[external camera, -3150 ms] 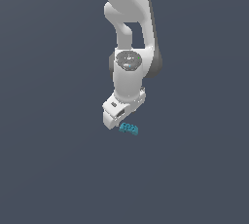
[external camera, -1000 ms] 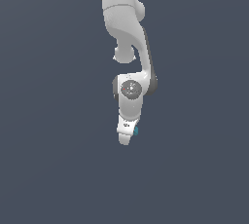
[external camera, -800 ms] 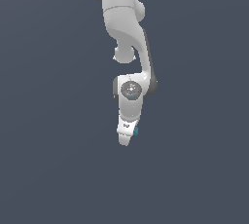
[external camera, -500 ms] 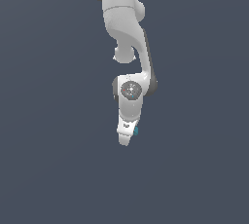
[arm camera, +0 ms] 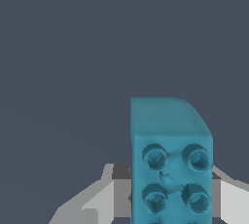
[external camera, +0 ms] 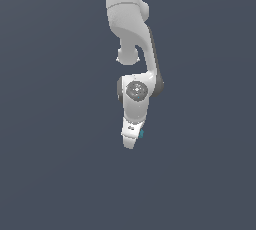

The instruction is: Pick up the object and move it to a goal position.

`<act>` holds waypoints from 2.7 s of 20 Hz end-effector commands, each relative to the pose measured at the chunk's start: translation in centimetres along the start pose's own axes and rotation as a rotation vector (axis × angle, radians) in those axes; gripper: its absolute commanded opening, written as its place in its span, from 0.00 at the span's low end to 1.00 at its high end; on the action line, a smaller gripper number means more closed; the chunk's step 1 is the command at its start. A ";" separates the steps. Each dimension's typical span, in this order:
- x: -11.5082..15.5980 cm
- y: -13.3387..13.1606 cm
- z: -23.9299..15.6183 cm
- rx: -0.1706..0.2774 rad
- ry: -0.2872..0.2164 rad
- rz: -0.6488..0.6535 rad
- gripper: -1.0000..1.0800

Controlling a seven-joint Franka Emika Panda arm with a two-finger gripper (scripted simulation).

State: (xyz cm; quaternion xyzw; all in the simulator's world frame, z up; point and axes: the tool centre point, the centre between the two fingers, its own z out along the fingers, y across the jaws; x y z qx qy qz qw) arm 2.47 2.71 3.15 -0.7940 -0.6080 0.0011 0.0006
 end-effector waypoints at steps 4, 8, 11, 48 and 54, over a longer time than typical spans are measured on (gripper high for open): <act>1.6 -0.3 -3.0 -0.003 0.000 -0.001 0.00; 3.4 -0.7 -6.4 -0.002 0.000 -0.002 0.00; 5.1 -1.1 -9.5 -0.002 0.000 -0.002 0.00; 20.3 -3.2 -37.6 -0.002 0.001 0.000 0.00; 20.5 -3.2 -37.9 -0.002 0.001 0.000 0.00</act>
